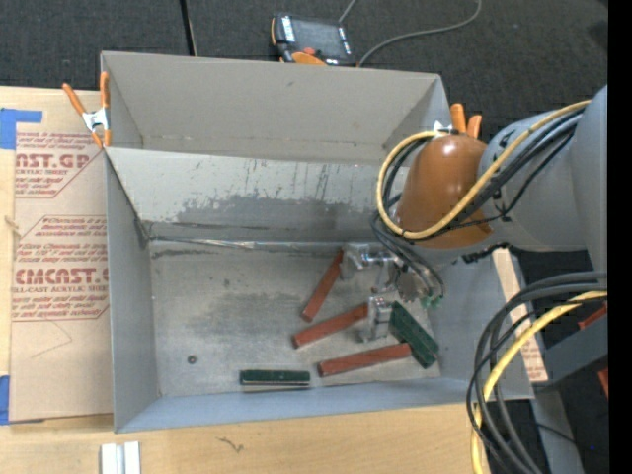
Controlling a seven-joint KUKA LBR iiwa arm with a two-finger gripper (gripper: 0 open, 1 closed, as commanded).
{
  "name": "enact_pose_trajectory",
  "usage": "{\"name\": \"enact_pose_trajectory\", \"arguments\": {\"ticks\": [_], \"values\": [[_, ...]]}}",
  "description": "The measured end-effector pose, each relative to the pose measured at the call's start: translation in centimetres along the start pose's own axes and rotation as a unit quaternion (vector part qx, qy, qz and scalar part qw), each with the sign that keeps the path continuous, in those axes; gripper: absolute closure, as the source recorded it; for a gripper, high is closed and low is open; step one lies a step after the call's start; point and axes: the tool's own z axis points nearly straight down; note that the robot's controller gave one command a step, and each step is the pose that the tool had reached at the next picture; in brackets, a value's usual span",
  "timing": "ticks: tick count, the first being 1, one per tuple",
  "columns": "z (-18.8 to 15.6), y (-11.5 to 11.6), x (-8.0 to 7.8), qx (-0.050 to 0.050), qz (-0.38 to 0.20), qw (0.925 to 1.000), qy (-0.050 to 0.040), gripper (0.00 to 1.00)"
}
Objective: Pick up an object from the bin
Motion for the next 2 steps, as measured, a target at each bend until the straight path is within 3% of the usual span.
{"name": "enact_pose_trajectory", "arguments": {"ticks": [1, 2], "values": [[-0.3, 0.2, -0.2, 0.000, -0.001, 1.0000, -0.0021, 1.00], [-14.3, -3.6, 1.0, 0.002, -0.001, 1.0000, -0.0032, 1.00]]}}
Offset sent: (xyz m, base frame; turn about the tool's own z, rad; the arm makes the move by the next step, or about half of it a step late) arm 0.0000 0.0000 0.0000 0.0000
